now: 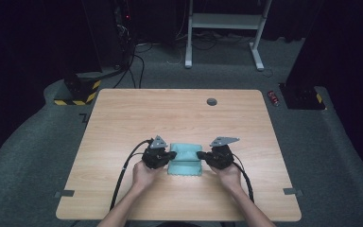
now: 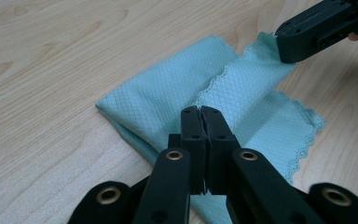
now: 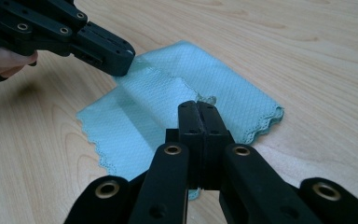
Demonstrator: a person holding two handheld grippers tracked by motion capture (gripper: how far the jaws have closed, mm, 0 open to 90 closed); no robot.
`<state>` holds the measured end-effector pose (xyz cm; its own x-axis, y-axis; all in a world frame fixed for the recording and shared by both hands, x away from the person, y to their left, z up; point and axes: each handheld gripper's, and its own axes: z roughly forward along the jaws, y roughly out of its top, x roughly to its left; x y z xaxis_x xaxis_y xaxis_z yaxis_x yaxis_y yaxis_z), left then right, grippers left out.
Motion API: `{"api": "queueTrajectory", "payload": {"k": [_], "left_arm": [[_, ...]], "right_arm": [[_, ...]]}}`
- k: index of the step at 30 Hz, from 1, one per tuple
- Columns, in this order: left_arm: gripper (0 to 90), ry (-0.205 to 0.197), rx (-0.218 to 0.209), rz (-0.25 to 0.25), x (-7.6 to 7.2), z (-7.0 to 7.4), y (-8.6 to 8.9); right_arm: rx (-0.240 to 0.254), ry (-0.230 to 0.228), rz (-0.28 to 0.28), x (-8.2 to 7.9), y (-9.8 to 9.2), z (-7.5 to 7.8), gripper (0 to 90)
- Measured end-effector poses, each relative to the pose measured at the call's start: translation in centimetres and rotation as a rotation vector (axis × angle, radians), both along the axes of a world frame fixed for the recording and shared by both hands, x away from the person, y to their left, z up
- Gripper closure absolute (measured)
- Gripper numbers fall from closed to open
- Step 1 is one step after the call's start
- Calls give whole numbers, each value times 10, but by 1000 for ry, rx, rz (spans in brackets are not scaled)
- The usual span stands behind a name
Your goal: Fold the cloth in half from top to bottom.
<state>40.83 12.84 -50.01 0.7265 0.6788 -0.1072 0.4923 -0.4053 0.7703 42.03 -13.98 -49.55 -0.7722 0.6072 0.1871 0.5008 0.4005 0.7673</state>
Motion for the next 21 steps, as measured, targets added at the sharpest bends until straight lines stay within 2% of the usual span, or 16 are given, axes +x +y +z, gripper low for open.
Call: {"api": "queueTrajectory", "payload": {"k": [3,13,21], "left_arm": [[881,-6,7,-2,-2,-2,0],[875,16,7,-12,-3,-7,0],[869,40,23,-13,-2,-11,-2]], "right_arm": [[-8,-2,7,-2,1,-3,900],[-10,12,12,-5,0,-11,898],[-28,30,10,-6,0,-17,897]]}}
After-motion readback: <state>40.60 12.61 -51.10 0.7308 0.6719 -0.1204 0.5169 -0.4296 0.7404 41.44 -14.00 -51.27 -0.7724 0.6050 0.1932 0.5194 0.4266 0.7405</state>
